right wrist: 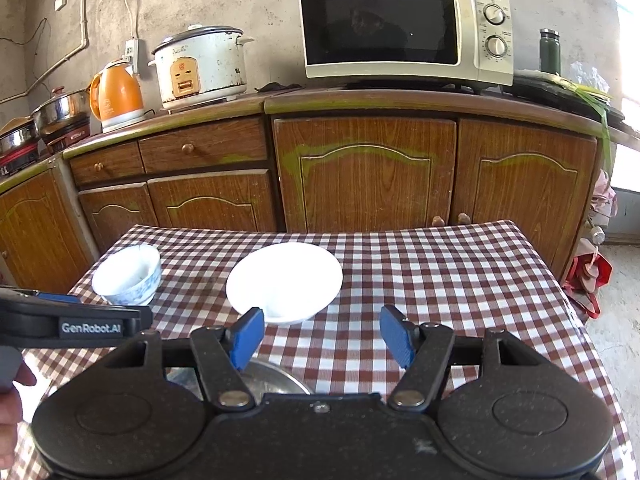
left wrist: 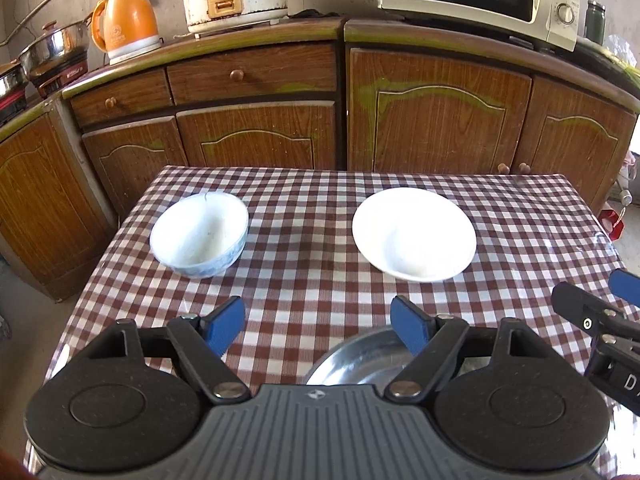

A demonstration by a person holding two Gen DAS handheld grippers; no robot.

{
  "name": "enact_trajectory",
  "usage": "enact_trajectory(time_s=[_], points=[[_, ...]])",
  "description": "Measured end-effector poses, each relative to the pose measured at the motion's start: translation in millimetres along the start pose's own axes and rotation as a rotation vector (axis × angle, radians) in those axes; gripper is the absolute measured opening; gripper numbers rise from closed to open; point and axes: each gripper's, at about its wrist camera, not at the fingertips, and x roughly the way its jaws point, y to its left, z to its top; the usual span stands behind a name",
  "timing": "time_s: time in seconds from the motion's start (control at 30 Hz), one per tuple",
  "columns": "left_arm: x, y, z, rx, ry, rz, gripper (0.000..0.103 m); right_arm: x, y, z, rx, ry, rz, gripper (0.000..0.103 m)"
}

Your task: Organize plates and bowls

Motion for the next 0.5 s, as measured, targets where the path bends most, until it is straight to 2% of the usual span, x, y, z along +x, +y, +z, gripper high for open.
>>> enact_trajectory(time_s=[0.5], points=[[49.8,-7.2,16.3,0.008,0.015,0.016,0.083,60.5,-10.8,15.4,0.008,0.026,-0.008,0.077]])
